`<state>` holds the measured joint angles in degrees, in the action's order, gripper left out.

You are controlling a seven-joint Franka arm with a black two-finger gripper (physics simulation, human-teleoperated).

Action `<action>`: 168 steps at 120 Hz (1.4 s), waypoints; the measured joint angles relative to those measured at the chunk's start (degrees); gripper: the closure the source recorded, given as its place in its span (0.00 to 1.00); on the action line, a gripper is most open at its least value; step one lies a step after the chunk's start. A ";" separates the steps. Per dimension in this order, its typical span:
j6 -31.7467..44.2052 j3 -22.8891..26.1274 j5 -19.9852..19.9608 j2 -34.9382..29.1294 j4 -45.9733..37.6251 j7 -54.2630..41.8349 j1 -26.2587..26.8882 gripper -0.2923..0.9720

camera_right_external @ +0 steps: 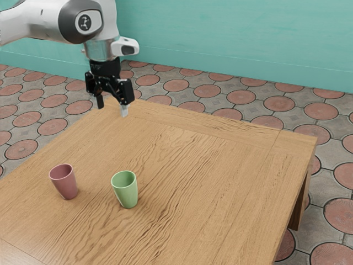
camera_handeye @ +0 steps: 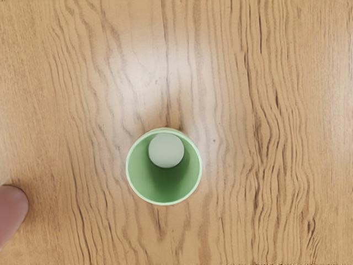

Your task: Place the left cup onto the right cup

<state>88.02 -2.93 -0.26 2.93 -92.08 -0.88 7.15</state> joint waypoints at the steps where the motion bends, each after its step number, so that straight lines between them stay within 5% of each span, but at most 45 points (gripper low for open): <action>1: -0.01 -0.01 0.00 0.00 -0.01 0.03 0.05 0.23; 57: 1.62 -0.85 0.76 0.43 -7.76 1.45 -2.19 0.23; 168: 22.76 -4.99 1.51 1.67 -25.72 2.41 -2.65 0.23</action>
<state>110.78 -7.91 1.25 4.60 -117.80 1.52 4.50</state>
